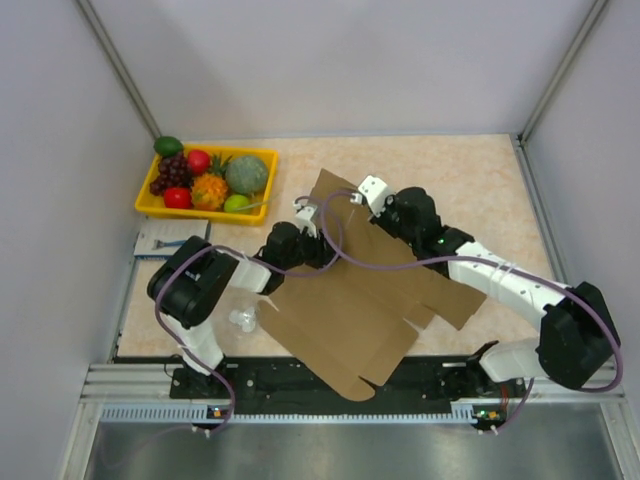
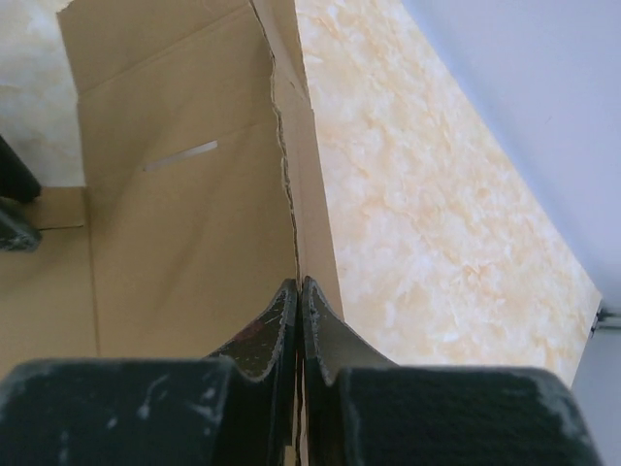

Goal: Fold the paper box

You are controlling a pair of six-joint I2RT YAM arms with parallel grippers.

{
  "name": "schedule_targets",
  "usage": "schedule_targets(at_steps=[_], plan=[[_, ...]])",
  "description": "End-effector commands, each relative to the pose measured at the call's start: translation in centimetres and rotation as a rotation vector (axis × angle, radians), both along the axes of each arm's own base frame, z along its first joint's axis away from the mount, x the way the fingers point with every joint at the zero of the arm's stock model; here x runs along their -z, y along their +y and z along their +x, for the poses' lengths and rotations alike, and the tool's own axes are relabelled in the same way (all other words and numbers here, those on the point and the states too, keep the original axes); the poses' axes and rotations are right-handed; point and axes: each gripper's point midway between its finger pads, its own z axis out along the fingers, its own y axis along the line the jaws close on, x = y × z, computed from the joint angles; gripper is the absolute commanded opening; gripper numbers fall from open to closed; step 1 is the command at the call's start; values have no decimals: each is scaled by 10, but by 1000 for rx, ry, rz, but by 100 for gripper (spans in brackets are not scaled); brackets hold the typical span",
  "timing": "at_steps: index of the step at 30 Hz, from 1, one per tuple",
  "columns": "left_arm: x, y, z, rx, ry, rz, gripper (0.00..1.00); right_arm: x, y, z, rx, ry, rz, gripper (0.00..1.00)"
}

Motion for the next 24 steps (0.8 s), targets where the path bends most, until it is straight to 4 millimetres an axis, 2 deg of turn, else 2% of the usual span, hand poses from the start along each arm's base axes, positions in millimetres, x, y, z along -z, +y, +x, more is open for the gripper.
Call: schedule_targets(at_steps=[1, 2, 3, 5, 6, 7, 9, 10, 12, 13, 17, 18, 20, 22, 23, 24], plan=[[-26, 3, -15, 46, -92, -67, 48, -2, 12, -12, -81, -79, -13, 0], [-22, 8, -22, 45, -85, -65, 49, -3, 10, -12, -67, -99, -26, 0], [-32, 12, -22, 38, -106, -77, 51, 1, 6, -15, -62, -114, -32, 0], [-37, 18, -28, 40, -113, -79, 53, -3, 6, -16, -69, -147, -37, 0], [-50, 20, -28, 37, -138, -90, 57, -4, 4, -18, -66, -163, -38, 0], [-50, 23, -30, 37, -125, -81, 64, -7, 2, -18, -62, -184, -45, 0], [-70, 24, -28, 44, -156, -90, 66, -10, 1, -18, -60, -204, -48, 0], [-70, 25, -29, 45, -137, -77, 66, -12, -3, -15, -46, -219, -66, 0], [-94, 22, -23, 49, -178, -99, 66, -18, -6, -10, -29, -250, -85, 0], [-99, 22, -21, 42, -181, -100, 66, -18, -8, -6, -25, -262, -108, 0], [-130, 22, -4, 28, -211, -126, 58, -35, -11, 14, -34, -312, -116, 0], [-132, 23, 3, 9, -217, -119, 58, -37, -18, 22, -28, -312, -123, 0], [-149, 24, 19, -24, -258, -105, 58, -43, -9, 31, -101, -308, -129, 0], [-157, 26, 36, -62, -310, -74, 59, -45, -14, 41, -129, -304, -147, 0], [-174, 24, 46, -78, -352, -74, 60, -56, -14, 48, -131, -315, -147, 0], [-173, 25, 54, -93, -360, -54, 63, -53, -15, 53, -142, -297, -158, 0]])
